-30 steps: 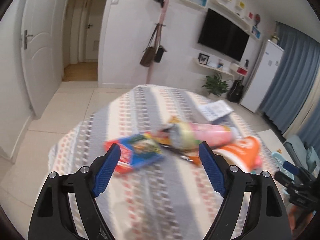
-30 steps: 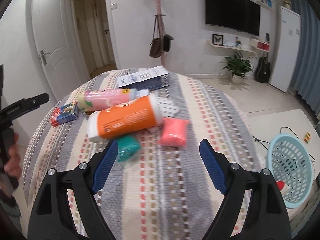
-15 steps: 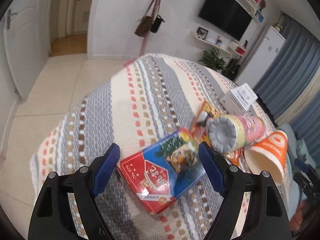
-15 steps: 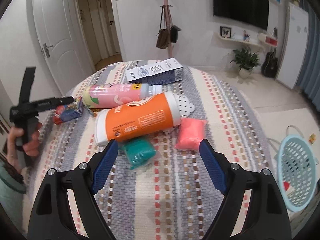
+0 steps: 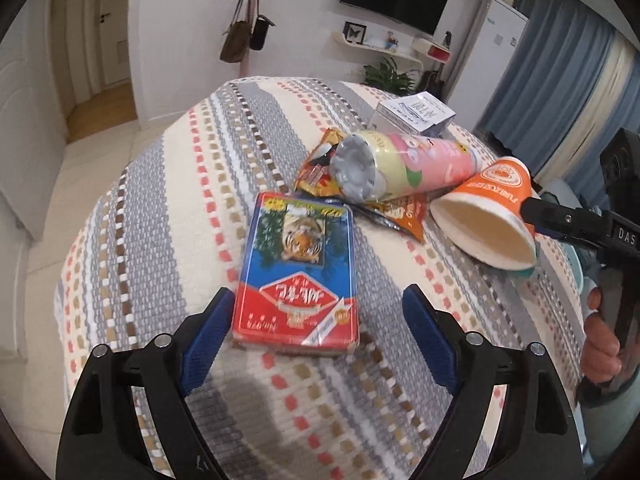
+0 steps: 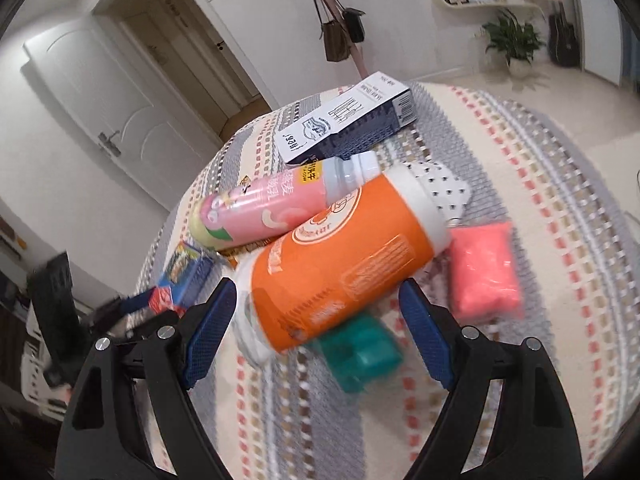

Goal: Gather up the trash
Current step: 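Grasp the red-blue card box with the left tool while the right tool grasps the orange cup, then carry the box and orange cup to the wastebasket and release both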

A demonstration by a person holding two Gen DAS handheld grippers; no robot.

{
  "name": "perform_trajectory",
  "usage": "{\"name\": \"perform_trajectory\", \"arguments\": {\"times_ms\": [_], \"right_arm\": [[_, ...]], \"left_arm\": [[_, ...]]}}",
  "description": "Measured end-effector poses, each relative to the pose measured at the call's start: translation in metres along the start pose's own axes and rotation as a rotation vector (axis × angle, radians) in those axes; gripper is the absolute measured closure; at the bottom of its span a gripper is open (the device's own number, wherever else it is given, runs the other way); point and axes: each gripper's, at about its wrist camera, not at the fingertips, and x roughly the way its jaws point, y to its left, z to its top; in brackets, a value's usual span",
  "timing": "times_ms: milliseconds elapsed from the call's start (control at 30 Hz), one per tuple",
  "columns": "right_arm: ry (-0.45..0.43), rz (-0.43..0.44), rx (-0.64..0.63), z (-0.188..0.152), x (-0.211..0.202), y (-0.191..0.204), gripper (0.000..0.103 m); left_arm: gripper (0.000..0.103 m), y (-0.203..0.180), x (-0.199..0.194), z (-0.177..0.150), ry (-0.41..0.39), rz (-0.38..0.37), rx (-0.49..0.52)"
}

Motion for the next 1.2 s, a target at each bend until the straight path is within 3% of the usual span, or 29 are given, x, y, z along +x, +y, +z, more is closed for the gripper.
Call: {"name": "perform_trajectory", "arguments": {"times_ms": [300, 367, 467, 500, 700, 1200], "right_arm": [[0.034, -0.001, 0.084, 0.006, 0.028, 0.002, 0.026], [0.03, 0.012, 0.097, 0.005, 0.029, 0.001, 0.028], [0.024, 0.032, 0.101, 0.005, 0.029, 0.0, 0.04], [0.026, 0.038, 0.1, 0.005, 0.028, 0.001, 0.045], [-0.008, 0.028, 0.051, 0.0, 0.012, 0.012, 0.063], [-0.18, -0.022, -0.026, -0.01, -0.069, 0.013, 0.065]], "left_arm": [[0.022, -0.019, 0.013, 0.0, -0.006, 0.148, 0.038], [0.03, -0.021, 0.013, 0.0, -0.01, 0.181, 0.038], [0.043, -0.021, 0.01, -0.002, -0.025, 0.225, 0.029], [0.044, -0.021, 0.008, -0.003, -0.028, 0.229, 0.027], [0.045, -0.026, -0.019, -0.011, -0.113, 0.225, 0.001], [0.045, -0.082, -0.092, -0.01, -0.319, 0.107, -0.001]]}}
